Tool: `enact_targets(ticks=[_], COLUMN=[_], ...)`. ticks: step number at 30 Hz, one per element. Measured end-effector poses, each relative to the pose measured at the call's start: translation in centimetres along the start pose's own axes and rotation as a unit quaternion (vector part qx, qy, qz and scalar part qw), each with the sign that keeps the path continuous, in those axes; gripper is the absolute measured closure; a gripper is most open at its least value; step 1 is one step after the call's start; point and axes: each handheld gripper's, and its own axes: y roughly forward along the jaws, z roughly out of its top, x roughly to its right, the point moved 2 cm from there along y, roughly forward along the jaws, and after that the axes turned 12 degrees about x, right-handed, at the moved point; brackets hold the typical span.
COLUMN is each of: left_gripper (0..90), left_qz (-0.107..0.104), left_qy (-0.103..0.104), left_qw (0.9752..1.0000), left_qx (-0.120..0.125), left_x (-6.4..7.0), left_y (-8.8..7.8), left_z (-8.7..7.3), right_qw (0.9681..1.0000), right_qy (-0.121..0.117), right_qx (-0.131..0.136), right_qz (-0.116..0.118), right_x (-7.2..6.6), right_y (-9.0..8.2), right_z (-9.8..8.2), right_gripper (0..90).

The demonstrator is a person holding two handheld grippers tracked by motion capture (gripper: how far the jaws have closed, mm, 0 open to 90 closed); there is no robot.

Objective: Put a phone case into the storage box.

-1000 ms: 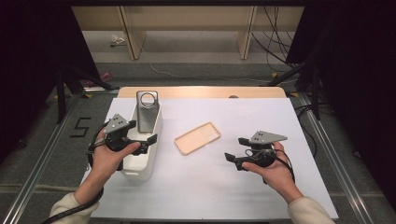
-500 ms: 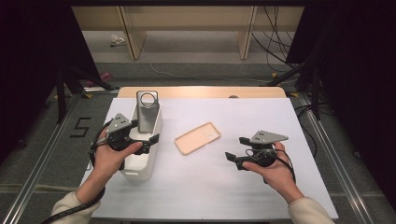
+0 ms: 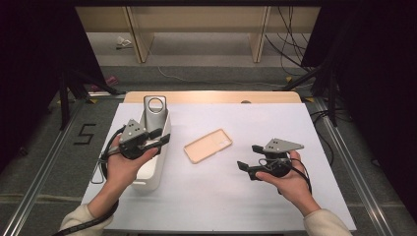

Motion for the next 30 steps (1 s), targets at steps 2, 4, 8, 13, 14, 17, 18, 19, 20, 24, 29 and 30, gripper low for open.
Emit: enact_targets(ticks=[2,4,8,13,14,17,18,19,20,24,29,30], left_gripper=[80.7,89.1,89.8,89.8,89.8,89.8,89.9,89.9,89.8,89.8,89.9,89.9], left_qz=[-0.009,-0.024,-0.038,-0.047,-0.047,-0.053,-0.054,-0.054,-0.053,-0.037,-0.013,-0.011], left_qy=[0.015,0.015,0.023,0.031,0.036,0.032,0.031,0.031,0.03,0.043,0.051,0.055], left_qw=[0.9997,0.999,0.9964,0.9931,0.9925,0.9908,0.9901,0.9894,0.989,0.9871,0.9853,0.9844], left_qx=[-0.017,-0.034,-0.072,-0.103,-0.107,-0.12,-0.126,-0.131,-0.134,-0.15,-0.162,-0.167], left_x=[0.8,1.7,3.4,5.1,5.4,6.1,6.2,6.3,6.3,6.1,5.6,5.6], left_y=[0.5,1.2,3.0,4.9,5.3,6.6,7.1,7.5,7.8,9.1,10.1,10.2], left_z=[-0.1,-0.4,-1.0,-1.6,-1.7,-2.3,-2.6,-2.8,-3.0,-3.8,-4.4,-4.5], right_qw=[1.0,1.0,1.0,1.0,1.0,1.0,1.0,1.0,1.0,1.0,1.0,1.0], right_qy=[0.003,0.004,0.006,0.006,0.006,0.007,0.007,0.007,0.006,0.007,0.006,0.006], right_qx=[0.0,-0.003,-0.002,0.001,0.001,0.002,0.002,0.002,0.002,0.003,0.003,0.003], right_qz=[-0.001,-0.001,-0.002,-0.003,-0.003,-0.003,-0.003,-0.002,-0.002,-0.002,0.0,0.0], right_x=[0.1,0.2,0.2,0.3,0.3,0.3,0.3,0.3,0.3,0.3,0.2,0.2], right_y=[0.0,0.0,0.0,-0.1,-0.2,-0.2,-0.2,-0.2,-0.2,-0.3,-0.3,-0.3], right_z=[-0.1,-0.1,-0.1,-0.1,-0.1,0.0,0.0,0.0,0.0,0.0,0.0,0.0], right_gripper=[18.9,18.9,18.9,19.0,19.0,19.0,19.0,19.1,19.0,19.1,19.1,19.1])
